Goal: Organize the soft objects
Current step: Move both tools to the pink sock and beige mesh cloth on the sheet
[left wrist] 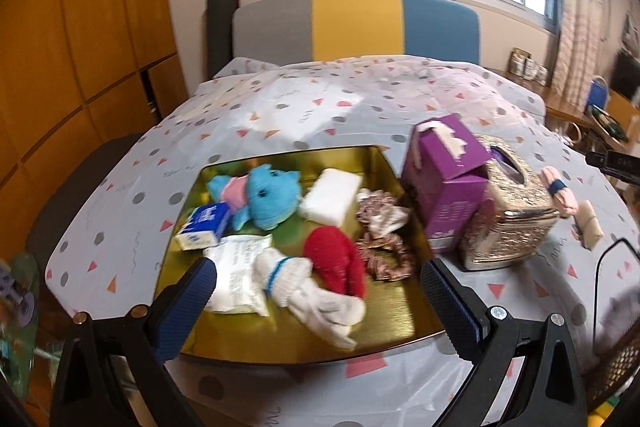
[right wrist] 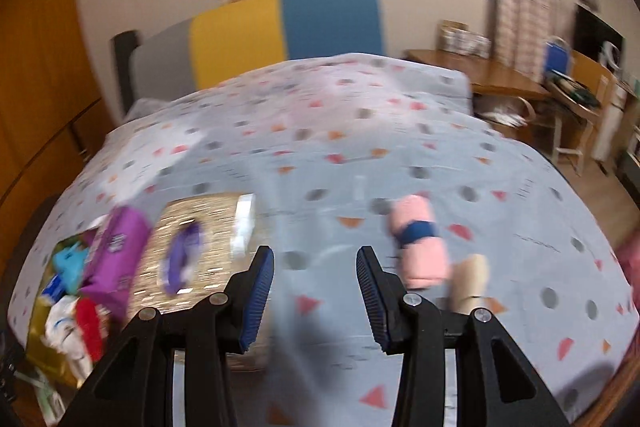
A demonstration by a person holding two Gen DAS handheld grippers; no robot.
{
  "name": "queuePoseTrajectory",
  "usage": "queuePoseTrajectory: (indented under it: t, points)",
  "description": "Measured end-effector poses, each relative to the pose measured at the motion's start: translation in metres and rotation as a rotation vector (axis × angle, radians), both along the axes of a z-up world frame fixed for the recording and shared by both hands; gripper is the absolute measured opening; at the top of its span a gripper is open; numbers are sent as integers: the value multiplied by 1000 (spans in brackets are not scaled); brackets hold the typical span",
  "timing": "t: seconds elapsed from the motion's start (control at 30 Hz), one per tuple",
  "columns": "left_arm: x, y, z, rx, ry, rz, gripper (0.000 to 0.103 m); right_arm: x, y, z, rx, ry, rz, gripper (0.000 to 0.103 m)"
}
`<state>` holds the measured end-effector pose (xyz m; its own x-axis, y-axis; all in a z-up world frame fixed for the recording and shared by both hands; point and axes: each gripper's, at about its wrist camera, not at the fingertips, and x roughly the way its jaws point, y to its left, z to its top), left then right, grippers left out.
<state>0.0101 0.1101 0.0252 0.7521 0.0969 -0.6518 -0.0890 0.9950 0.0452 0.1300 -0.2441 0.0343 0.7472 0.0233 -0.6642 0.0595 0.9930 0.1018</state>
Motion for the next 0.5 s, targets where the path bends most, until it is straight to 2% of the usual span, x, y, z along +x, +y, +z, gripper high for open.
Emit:
queuePoseTrajectory:
  t: [0.23,0.5]
  points:
    - [3,-35,8,28,-8,-111,103,7,-71,-10,-13,27,-179,43]
    - [10,-76,23,52,-34,-220,103,21,-149,-39,-4,72,-391,43]
